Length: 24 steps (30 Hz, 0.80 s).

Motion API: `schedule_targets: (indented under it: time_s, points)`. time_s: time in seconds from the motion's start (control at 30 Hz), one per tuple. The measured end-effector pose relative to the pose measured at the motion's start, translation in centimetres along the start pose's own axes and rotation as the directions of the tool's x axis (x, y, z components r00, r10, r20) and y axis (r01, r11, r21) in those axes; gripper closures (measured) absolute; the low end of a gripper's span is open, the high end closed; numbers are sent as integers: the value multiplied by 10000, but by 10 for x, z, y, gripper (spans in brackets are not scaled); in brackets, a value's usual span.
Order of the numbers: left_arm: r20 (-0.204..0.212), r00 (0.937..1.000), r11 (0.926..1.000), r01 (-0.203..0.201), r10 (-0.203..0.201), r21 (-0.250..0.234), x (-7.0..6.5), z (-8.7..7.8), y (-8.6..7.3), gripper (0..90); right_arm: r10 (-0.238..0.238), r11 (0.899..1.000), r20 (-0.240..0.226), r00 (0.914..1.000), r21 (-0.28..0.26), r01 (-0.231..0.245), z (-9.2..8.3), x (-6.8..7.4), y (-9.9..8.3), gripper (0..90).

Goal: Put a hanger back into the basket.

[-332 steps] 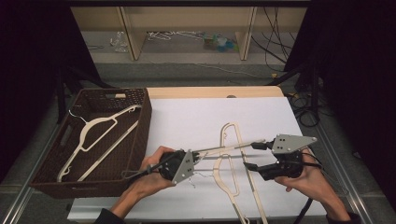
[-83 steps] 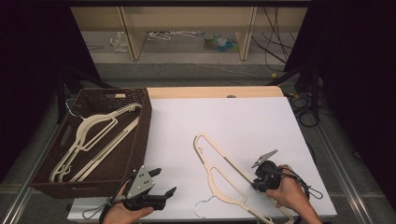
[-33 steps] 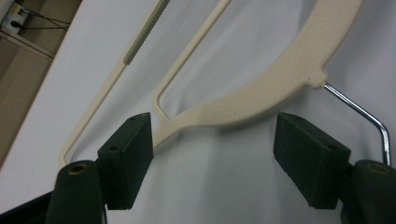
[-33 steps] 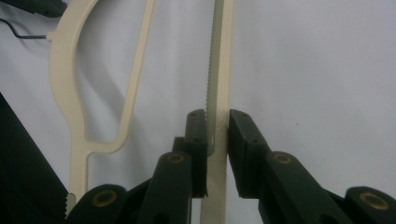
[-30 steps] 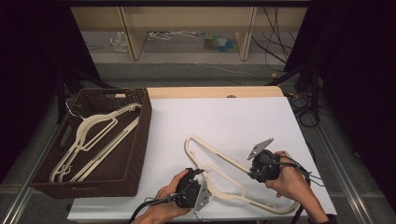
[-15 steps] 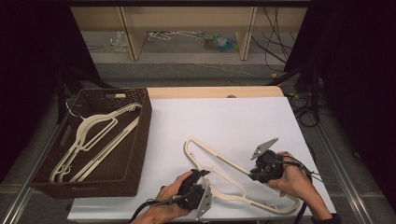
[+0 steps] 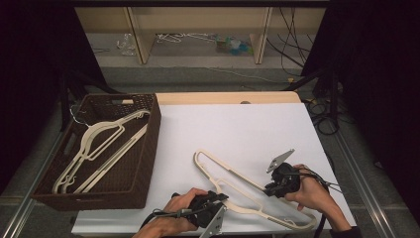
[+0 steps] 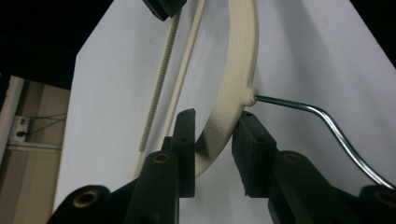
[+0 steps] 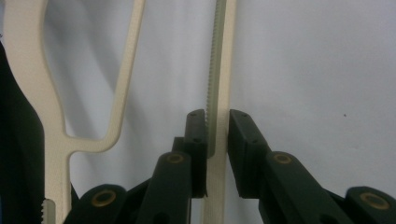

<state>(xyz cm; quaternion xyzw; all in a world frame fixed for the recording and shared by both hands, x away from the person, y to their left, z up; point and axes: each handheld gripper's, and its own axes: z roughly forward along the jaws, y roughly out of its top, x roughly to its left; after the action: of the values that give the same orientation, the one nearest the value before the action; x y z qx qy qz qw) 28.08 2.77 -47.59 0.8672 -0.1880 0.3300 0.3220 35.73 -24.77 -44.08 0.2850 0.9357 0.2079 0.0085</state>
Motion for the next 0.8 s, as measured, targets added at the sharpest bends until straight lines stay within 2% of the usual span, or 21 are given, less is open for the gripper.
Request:
schedule_targets:
  time_s: [0.03,0.07,0.1,0.13,0.17,0.2,0.27,0.3,0.37,0.47,0.53,0.57,0.6,0.63,0.67,0.7,0.73,0.77,0.8]
  points:
    - [-142,9998,9999,-117,116,-11,0,-2,1,744,-32,10000,-33,10000,65,33,0,0,0,785]
    - [-143,9999,10000,-22,21,-54,0,-3,1,754,53,9999,-50,10000,102,-52,0,0,-1,786]
    - [-264,9989,9992,-382,378,-146,3,-6,4,770,21,9999,-97,10000,123,-19,0,0,-1,787]
    - [-306,9979,9983,-568,563,-141,5,-9,5,786,-5,10000,-190,9998,90,7,1,0,-2,790]
    - [-431,9970,9970,-661,644,-401,7,-10,8,798,22,10000,-375,9993,66,-19,2,0,-2,858]
    - [-408,9960,9959,-811,795,-388,8,-12,10,803,62,9999,-618,9981,-111,-69,1,-1,-3,844]
    - [-478,9899,9904,-1351,1336,-299,8,-14,14,828,170,9998,-610,9980,-106,-177,0,-1,-3,816]
    - [-543,9931,9925,-1073,1041,-591,5,-13,15,834,187,9996,-589,9981,-208,-200,-1,-2,-3,801]
    - [-622,9866,9868,-1539,1507,-503,5,-15,19,847,393,9978,-479,9981,-510,-417,-5,-2,-4,750]
    - [-762,9844,9854,-1625,1584,-506,8,-19,24,857,532,9937,-378,9979,-968,-566,-16,-3,-4,649]
    - [-650,9868,9869,-1520,1484,-547,10,-23,25,858,767,9869,-61,9970,-1417,-768,-23,-3,-3,572]
    - [-545,9864,9861,-1578,1549,-530,14,-25,27,858,689,9833,78,9976,-1696,-666,-26,-5,-3,541]
    - [-582,9820,9822,-1821,1794,-449,19,-27,29,857,1067,9727,337,9937,-2105,-974,-31,-4,-3,517]
    - [-582,9860,9861,-1591,1563,-473,20,-30,29,856,1059,9659,491,9932,-2422,-911,-33,-6,-3,500]
    - [-580,9880,9883,-1461,1434,-446,21,-32,30,856,1103,9632,615,9920,-2528,-915,-37,-6,-3,479]
    - [-411,9821,9830,-1834,1836,89,26,-38,31,857,1143,9594,725,9908,-2668,-911,-39,-7,-3,459]
    - [-511,9880,9893,-1448,1456,190,26,-41,31,857,1383,9526,810,9871,-2836,-1101,-44,-6,-3,449]
    - [-510,9872,9881,-1495,1512,353,29,-46,32,857,1350,9486,881,9869,-2992,-1030,-45,-7,-4,446]
    - [-659,9895,9917,-1275,1283,159,31,-49,33,855,1281,9464,922,9875,-3089,-940,-48,-9,-5,433]
